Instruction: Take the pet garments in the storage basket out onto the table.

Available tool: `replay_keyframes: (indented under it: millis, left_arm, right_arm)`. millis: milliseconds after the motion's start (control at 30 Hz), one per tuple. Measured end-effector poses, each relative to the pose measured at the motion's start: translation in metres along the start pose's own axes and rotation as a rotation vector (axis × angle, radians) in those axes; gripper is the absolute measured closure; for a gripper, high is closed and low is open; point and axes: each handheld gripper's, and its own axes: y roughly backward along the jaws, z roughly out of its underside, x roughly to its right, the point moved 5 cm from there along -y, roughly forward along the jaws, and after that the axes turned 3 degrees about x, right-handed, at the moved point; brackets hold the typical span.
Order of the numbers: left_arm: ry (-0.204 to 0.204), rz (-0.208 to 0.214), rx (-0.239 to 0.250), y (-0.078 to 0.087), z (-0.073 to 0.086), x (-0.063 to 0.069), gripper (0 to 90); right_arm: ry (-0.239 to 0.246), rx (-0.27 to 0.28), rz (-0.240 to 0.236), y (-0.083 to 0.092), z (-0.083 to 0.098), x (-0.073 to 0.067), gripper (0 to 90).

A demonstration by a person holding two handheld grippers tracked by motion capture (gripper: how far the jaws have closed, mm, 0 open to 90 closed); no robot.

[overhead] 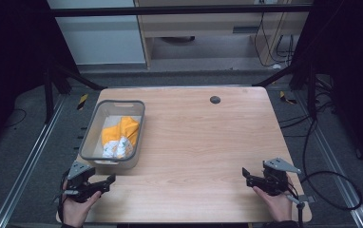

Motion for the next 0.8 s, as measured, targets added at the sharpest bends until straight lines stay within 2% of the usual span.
replay_keyframes:
  millis: [333, 467, 800]
  left_arm:
    - [-0.012, 0.014, 0.028, 0.009, -0.012, 0.003, 14.1]
    - [-0.021, 0.018, 0.028, 0.011, -0.014, 0.005, 14.3]
    - [-0.036, 0.03, 0.062, 0.02, -0.028, 0.009, 15.3]
  right_arm:
    - [0.001, -0.002, -0.009, 0.0, 0.0, -0.002, 14.6]
    - [0.019, -0.003, -0.01, -0.001, 0.001, -0.003, 14.4]
    - [0.013, 0.004, -0.019, 0.0, 0.001, -0.005, 14.4]
